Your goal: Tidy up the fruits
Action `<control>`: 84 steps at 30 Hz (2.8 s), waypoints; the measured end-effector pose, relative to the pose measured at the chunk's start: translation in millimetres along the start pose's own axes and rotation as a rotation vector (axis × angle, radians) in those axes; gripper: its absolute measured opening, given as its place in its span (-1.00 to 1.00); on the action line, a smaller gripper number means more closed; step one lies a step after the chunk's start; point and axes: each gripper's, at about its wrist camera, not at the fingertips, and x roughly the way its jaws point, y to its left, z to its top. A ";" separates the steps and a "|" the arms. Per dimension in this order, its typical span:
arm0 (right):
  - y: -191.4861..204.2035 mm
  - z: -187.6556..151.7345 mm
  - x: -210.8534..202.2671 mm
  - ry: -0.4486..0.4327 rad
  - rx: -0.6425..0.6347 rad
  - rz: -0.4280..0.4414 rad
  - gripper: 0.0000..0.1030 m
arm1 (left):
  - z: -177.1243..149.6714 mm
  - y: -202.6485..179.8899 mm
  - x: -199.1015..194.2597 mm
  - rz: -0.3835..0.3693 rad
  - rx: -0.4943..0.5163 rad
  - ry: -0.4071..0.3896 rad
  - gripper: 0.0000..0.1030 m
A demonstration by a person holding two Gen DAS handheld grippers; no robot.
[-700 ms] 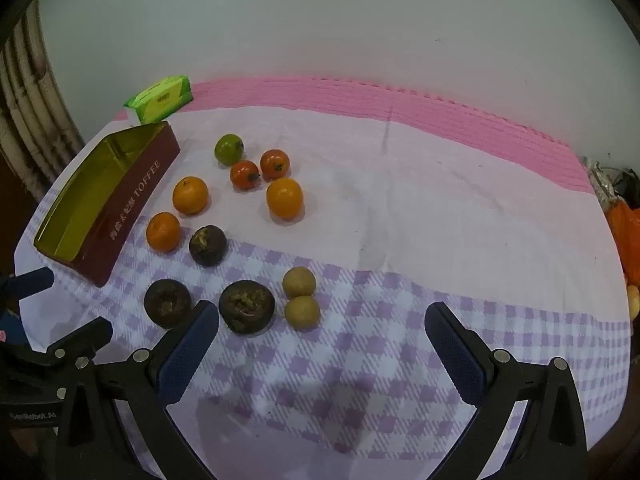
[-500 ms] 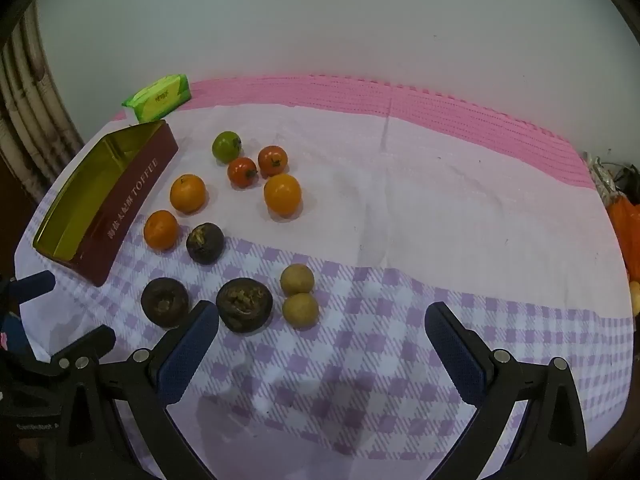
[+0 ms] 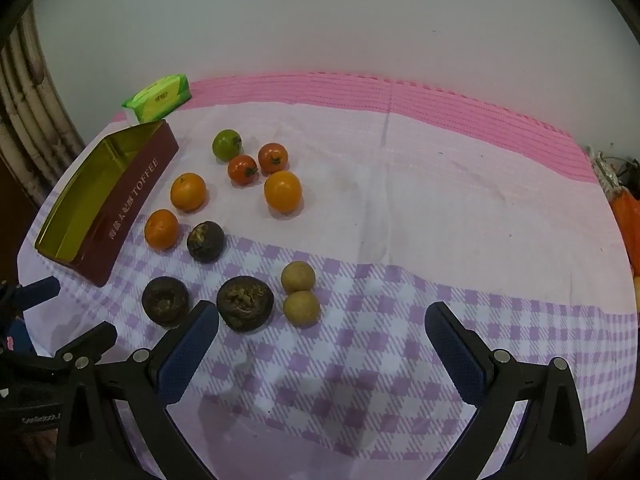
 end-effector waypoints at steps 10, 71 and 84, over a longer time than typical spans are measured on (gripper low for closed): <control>-1.1 1.6 -2.1 0.002 -0.001 -0.003 0.98 | -1.0 -1.9 3.6 0.011 0.014 0.016 0.85; -6.8 -3.5 12.0 0.055 -0.002 -0.020 0.98 | -6.0 1.8 5.3 0.027 0.002 0.024 0.86; -26.2 -5.2 27.7 0.132 0.016 -0.071 0.98 | 0.1 -5.5 8.9 0.004 0.010 0.035 0.86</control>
